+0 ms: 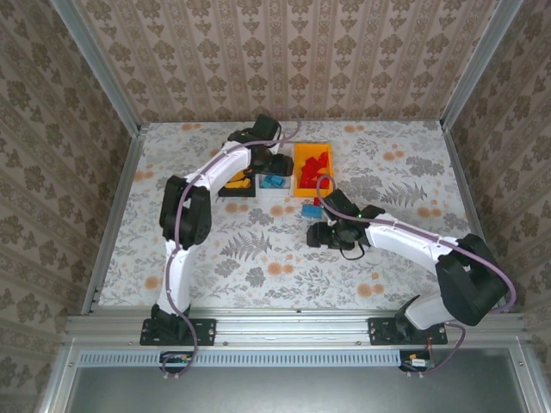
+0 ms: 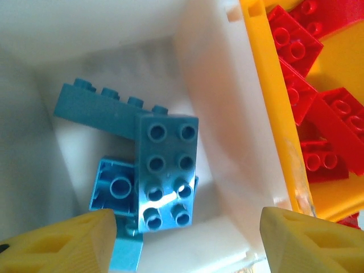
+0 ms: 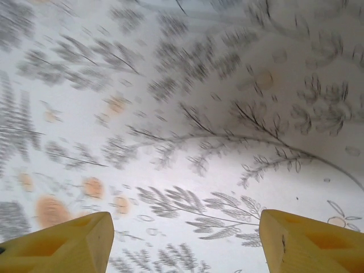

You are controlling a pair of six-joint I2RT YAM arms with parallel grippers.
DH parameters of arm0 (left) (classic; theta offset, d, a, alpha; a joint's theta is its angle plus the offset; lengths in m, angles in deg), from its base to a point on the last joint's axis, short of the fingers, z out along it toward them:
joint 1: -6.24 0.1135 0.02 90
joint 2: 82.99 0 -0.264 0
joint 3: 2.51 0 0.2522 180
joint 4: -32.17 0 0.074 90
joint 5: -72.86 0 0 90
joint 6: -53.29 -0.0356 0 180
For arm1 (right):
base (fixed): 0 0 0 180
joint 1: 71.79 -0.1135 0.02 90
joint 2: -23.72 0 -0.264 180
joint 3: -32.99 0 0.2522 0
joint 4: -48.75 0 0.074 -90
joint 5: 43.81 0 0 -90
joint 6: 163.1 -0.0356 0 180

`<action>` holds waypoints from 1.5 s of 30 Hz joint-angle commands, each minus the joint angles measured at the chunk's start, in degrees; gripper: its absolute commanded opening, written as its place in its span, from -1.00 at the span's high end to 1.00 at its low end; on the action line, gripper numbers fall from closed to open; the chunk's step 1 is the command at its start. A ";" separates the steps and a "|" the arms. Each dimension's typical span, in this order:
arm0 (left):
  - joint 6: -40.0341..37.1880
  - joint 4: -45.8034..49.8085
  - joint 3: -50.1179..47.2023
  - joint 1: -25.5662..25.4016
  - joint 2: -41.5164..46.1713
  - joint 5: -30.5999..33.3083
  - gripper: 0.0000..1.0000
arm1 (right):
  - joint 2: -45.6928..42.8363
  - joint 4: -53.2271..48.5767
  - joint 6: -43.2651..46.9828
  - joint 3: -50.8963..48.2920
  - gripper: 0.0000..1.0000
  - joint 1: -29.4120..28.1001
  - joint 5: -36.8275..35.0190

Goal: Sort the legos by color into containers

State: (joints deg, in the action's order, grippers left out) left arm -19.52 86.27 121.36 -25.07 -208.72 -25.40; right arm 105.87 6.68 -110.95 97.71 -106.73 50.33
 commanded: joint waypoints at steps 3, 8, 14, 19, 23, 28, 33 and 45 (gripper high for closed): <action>1.92 -2.90 -8.61 0.24 13.75 -0.38 -0.41 | -3.22 -8.35 3.87 9.63 -0.41 1.93 -3.80; 3.46 -8.00 -23.62 -0.63 26.17 -0.03 -0.44 | 2.48 -10.97 6.09 15.90 -0.41 4.11 -4.14; 5.41 -10.60 -42.61 -0.95 39.65 0.80 -0.48 | 11.26 -11.01 7.32 20.78 -0.40 4.72 -2.65; 8.69 -13.08 -54.93 -0.86 49.33 0.55 -0.51 | 18.03 -10.58 5.19 23.63 -0.84 4.62 -3.28; 9.26 -13.01 -58.87 -0.77 53.92 1.02 -0.57 | 22.30 -8.61 2.19 24.98 -1.00 4.48 -4.24; 8.61 -11.90 -60.18 -0.11 56.69 0.80 -0.59 | 27.83 -8.21 -0.56 28.63 -1.00 3.65 -7.80; 8.04 -11.51 -61.04 0.53 57.92 -0.32 -0.59 | 31.68 -7.21 -2.55 30.97 -0.95 3.39 -12.46; 7.79 -12.73 -64.15 3.13 59.90 -1.94 -0.60 | 36.29 -7.42 -2.51 33.23 -0.36 3.47 -14.39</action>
State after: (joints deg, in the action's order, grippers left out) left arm -11.83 74.49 58.10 -22.49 -150.15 -26.27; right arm 141.63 -0.38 -113.53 130.30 -103.18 37.85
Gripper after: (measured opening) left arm 0.798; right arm 0.694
